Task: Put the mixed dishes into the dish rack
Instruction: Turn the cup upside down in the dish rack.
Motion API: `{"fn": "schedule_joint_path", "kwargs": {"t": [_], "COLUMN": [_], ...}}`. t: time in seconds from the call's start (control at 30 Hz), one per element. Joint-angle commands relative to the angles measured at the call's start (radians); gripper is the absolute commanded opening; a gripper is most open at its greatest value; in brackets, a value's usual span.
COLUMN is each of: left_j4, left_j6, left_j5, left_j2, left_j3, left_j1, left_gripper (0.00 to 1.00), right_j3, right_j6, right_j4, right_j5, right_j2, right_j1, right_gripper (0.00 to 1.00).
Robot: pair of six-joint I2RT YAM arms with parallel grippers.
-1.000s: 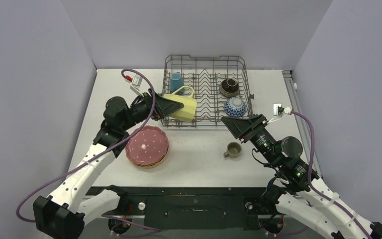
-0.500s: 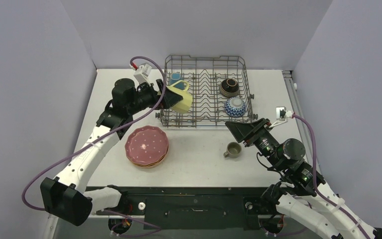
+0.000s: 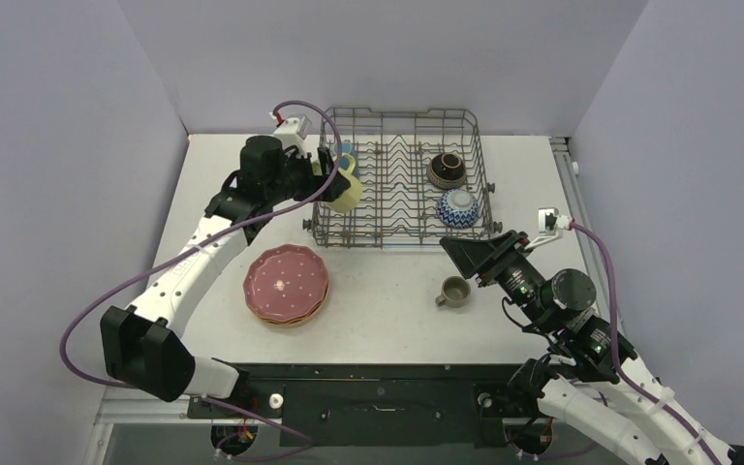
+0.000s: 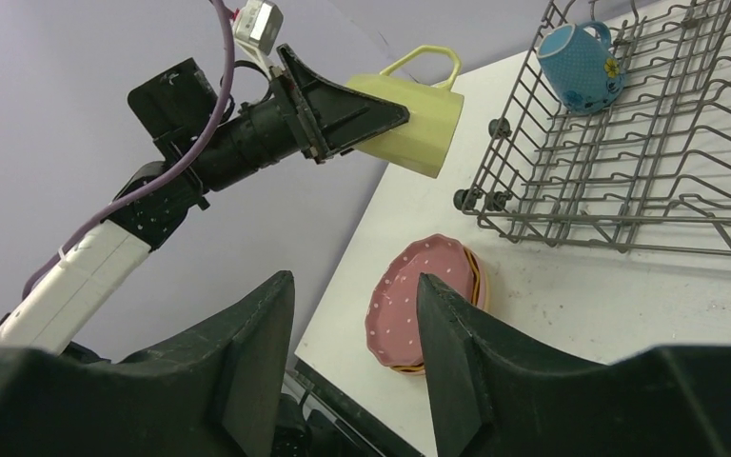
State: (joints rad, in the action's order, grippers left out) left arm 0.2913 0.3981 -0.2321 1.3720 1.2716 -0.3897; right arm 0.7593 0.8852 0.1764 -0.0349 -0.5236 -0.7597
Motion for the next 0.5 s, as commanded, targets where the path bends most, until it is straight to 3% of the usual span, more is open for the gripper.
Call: {"fn": "schedule_joint_path", "kwargs": {"t": [0.0, 0.47], "left_j4": [-0.06, -0.049], "left_j6": [-0.089, -0.217], "left_j5": [0.06, 0.249], "left_j2": [0.04, 0.259], "left_j3": [0.118, 0.241], "left_j1": [-0.004, -0.097], "left_gripper": [0.0, 0.0], "right_j3": [0.009, 0.013], "right_j6": [-0.008, -0.016], "right_j4": [-0.012, 0.024], "right_j5": [-0.004, 0.0], "right_j2": [0.021, 0.045], "right_j1": [0.006, 0.009], "right_gripper": [0.46, 0.48]}}
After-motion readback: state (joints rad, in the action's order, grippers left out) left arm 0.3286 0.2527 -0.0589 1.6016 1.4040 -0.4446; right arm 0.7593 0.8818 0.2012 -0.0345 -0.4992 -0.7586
